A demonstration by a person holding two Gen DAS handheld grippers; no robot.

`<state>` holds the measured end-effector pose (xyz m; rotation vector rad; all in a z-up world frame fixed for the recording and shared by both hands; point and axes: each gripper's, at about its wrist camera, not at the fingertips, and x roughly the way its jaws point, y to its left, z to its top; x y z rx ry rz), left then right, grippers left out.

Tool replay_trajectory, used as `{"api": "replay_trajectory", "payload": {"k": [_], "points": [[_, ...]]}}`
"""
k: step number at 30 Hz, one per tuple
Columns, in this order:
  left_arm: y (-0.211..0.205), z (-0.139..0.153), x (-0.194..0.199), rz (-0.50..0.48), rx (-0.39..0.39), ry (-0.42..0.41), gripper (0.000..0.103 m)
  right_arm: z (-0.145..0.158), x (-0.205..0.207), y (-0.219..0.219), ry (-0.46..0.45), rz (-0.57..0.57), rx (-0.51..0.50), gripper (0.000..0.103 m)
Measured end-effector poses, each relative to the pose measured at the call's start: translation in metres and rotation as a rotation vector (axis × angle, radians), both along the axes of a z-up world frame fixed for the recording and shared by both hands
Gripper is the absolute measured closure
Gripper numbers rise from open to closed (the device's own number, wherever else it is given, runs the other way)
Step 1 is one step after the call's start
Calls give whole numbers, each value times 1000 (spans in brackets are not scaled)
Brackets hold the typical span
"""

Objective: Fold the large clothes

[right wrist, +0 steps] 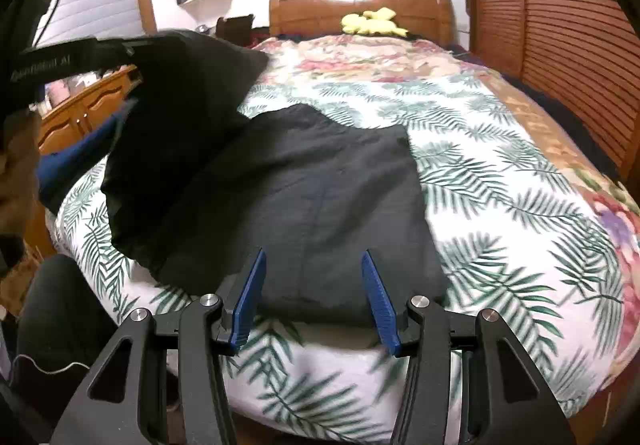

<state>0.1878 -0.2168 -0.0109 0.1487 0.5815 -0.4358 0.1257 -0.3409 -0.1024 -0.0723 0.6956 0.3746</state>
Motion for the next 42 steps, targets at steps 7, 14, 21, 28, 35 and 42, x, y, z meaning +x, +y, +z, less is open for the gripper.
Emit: {"api": "replay_trajectory", "payload": {"k": [7, 14, 21, 28, 35, 42], "points": [[-18, -14, 4, -17, 42, 56, 99, 1, -3, -21, -1, -17, 7, 52], [-1, -8, 2, -41, -12, 99, 93, 9, 0, -18, -13, -19, 19, 52], [24, 11, -18, -43, -20, 55, 83, 38, 5, -4, -66, -13, 17, 52], [75, 7, -24, 19, -24, 51, 80, 61, 25, 32, -96, 49, -2, 52], [126, -17, -25, 92, -29, 77, 80, 50, 59, 68, -49, 102, -4, 52], [161, -41, -29, 126, -39, 105, 80, 29, 83, 76, 46, 78, 23, 51]]}}
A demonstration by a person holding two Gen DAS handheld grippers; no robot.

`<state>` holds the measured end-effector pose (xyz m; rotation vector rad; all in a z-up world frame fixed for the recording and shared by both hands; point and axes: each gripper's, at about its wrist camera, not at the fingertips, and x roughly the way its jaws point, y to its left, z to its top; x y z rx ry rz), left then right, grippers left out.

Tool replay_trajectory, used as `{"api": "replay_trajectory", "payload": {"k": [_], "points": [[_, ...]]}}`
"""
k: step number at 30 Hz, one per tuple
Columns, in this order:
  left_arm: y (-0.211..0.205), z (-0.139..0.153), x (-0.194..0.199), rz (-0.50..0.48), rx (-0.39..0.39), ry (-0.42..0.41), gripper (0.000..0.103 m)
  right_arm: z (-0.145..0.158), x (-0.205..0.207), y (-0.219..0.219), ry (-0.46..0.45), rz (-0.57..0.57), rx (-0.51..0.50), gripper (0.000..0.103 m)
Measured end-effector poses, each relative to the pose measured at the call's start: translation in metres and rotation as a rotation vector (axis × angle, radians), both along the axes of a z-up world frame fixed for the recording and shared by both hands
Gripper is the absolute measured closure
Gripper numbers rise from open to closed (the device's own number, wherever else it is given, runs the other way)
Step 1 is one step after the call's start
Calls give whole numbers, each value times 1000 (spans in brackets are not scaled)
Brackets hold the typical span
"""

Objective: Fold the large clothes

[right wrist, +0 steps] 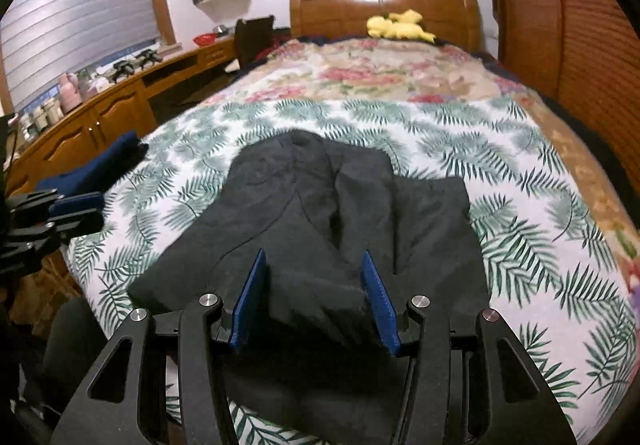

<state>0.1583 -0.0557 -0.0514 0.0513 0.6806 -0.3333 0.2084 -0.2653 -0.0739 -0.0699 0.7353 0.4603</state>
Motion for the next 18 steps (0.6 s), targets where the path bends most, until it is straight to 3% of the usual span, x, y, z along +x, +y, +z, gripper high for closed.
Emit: {"api": "replay_trajectory", "payload": {"k": [10, 18], "points": [[29, -23, -2, 24, -35, 32, 79, -24, -2, 4, 107, -16, 2, 50], [44, -23, -3, 48, -46, 24, 79, -37, -2, 13, 153, -12, -25, 50]]}}
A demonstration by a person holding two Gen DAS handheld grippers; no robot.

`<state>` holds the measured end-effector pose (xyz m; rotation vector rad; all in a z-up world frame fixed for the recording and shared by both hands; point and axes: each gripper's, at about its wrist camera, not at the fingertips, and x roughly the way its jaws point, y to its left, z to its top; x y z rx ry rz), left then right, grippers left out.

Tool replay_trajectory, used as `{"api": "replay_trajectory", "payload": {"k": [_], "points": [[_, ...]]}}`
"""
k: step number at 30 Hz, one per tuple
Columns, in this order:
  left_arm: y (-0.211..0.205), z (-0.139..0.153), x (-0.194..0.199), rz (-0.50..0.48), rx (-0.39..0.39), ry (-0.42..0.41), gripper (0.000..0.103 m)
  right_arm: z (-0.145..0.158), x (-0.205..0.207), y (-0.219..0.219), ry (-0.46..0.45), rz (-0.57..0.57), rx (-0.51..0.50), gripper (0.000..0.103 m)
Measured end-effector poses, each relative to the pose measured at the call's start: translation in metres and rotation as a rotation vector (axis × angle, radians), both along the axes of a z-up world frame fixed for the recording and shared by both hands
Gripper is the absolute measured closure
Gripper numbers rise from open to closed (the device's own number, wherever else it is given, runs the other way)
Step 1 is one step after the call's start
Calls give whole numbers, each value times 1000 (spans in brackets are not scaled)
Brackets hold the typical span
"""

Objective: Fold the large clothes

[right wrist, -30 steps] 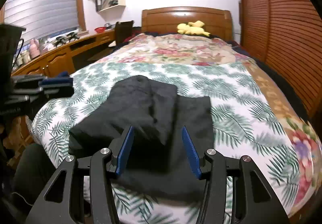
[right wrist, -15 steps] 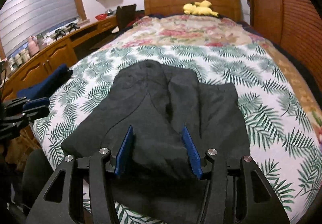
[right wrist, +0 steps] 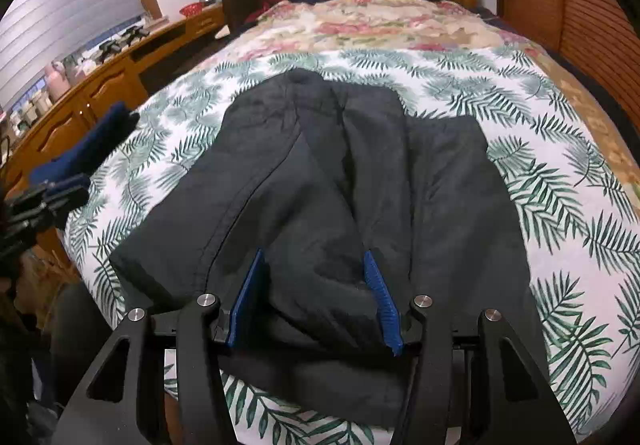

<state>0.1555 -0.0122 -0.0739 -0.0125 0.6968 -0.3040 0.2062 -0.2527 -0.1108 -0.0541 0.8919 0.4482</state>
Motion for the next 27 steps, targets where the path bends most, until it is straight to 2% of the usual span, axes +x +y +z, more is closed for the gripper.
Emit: {"api": "replay_trajectory", "payload": {"k": [5, 7, 9, 10, 11, 12, 14, 16, 21, 24, 27], "points": [[2, 2, -3, 5, -3, -7, 79, -11, 3, -4, 68, 1, 33, 50], [2, 2, -4, 4, -6, -9, 79, -11, 3, -5, 75, 5, 38, 54], [2, 3, -6, 15, -7, -15, 79, -12, 0, -3, 78, 20, 27, 62], [2, 3, -7, 17, -8, -16, 79, -12, -1, -2, 78, 27, 22, 69], [2, 4, -7, 17, -13, -16, 79, -12, -3, 1, 79, 43, 17, 82], [2, 4, -7, 17, -16, -16, 79, -11, -4, 3, 76, 54, 14, 87], [2, 5, -9, 19, -20, -19, 79, -3, -11, 6, 30, 56, 24, 94], [2, 6, -9, 20, -26, -20, 79, 15, -21, 6, -47, 59, 34, 96], [0, 9, -8, 18, -29, -21, 79, 69, -37, -16, -201, -3, 122, 99], [-4, 12, -6, 15, -35, -24, 79, 91, -53, -32, -281, -56, 130, 99], [-9, 12, -2, 3, -45, -23, 79, 100, -68, -59, -319, -113, 106, 99]]}}
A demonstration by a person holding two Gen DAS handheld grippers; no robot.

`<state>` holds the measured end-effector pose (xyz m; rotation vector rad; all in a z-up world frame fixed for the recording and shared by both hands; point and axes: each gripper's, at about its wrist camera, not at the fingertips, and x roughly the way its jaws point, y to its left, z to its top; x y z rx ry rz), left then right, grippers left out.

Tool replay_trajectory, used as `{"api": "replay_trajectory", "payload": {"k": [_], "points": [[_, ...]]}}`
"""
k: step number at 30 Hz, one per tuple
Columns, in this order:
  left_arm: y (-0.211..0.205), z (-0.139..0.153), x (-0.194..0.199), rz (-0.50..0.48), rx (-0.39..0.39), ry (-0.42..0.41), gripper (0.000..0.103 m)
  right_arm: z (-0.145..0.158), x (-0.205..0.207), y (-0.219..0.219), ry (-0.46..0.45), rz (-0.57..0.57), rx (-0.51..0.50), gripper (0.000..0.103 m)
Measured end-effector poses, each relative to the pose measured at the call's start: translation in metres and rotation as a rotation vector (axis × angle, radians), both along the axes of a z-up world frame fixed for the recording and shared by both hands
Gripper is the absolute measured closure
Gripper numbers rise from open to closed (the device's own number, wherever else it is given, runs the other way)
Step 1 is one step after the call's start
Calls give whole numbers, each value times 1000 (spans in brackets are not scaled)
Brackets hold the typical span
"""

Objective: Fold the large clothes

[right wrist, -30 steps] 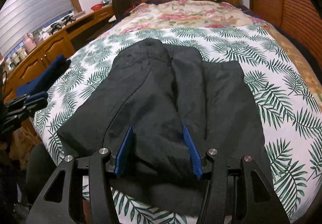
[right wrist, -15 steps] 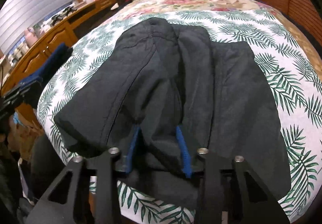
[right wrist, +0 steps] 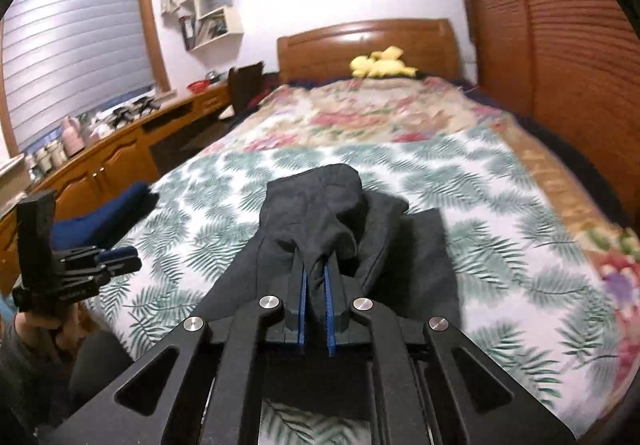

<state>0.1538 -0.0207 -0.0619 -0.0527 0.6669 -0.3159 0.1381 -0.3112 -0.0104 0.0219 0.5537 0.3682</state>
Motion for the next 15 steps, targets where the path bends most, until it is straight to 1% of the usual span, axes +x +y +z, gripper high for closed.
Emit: {"api": "replay_trajectory", "payload": {"k": [2, 3, 4, 6, 8, 10, 12, 13, 14, 15], "points": [[-4, 0, 3, -13, -5, 3, 79, -4, -5, -20, 15, -54, -23, 99], [-7, -1, 4, -21, -6, 5, 79, -12, -5, -32, 40, -93, -35, 99], [-10, -1, 5, -26, -6, 5, 79, -22, -5, -40, 72, -125, -68, 99], [-16, -3, 7, -44, -5, 10, 79, -41, -1, -50, 120, -161, -109, 99], [-21, -5, 9, -55, 0, 13, 78, -58, 4, -56, 190, -177, -117, 98], [-26, -6, 10, -61, 11, 14, 77, -61, 4, -53, 184, -182, -141, 96], [-28, -6, 10, -65, 18, 14, 77, -57, 5, -45, 173, -186, -181, 92], [-29, -5, 11, -68, 21, 14, 77, -53, 6, -40, 160, -197, -204, 88], [-30, -5, 11, -70, 23, 12, 76, -51, 6, -35, 149, -206, -227, 82], [-31, -4, 13, -71, 26, 9, 76, -48, 5, -29, 130, -216, -255, 79]]}}
